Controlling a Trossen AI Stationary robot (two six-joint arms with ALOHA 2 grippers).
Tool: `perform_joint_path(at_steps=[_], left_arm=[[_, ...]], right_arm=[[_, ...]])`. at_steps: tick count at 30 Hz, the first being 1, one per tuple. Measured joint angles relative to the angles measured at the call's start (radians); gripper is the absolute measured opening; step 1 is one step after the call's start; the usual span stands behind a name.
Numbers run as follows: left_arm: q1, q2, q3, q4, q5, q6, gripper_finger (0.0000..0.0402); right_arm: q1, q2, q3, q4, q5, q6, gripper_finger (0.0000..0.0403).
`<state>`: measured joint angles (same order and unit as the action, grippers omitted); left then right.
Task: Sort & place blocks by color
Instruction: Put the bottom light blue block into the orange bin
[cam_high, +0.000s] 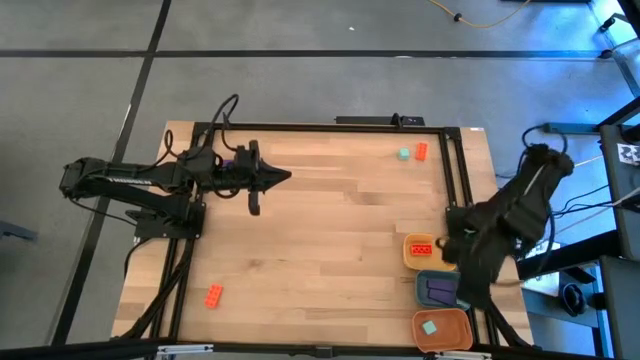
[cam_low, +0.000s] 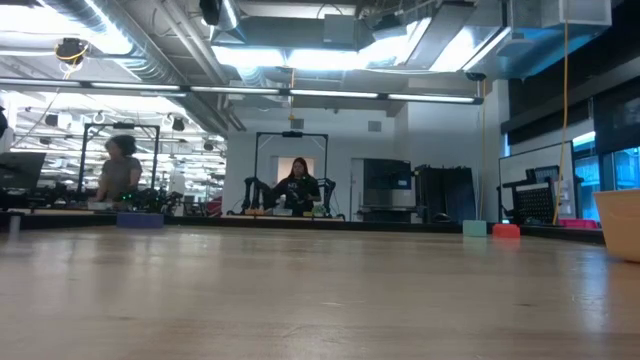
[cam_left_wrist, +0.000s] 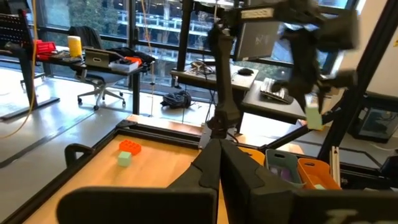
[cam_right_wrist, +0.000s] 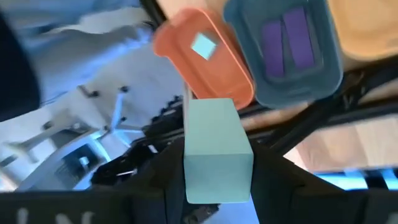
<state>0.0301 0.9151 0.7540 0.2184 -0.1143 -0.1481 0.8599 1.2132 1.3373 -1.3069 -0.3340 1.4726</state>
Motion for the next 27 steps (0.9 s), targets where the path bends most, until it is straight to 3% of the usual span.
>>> perform_joint_path(at_steps=[3,7,19,27], left_arm=[[0.011,-0.008,0.0,0.003,0.0,0.0,0.0],[0.027,-0.017,-0.001,-0.004,0.004,0.0,0.0],[0.044,-0.055,0.0,0.008,0.023,-0.003,0.0],[0.044,-0.076,0.0,-0.002,-0.003,-0.002,0.0]], right_arm=[[0.076,0.086,-0.001,0.009,0.015,0.094,0.0139],[0.154,0.202,-0.001,0.124,0.116,0.092,0.014],[0.257,0.49,-0.001,0.233,0.196,-0.283,0.0143],[0.31,0.615,-0.001,0.221,0.219,-0.304,0.0144]])
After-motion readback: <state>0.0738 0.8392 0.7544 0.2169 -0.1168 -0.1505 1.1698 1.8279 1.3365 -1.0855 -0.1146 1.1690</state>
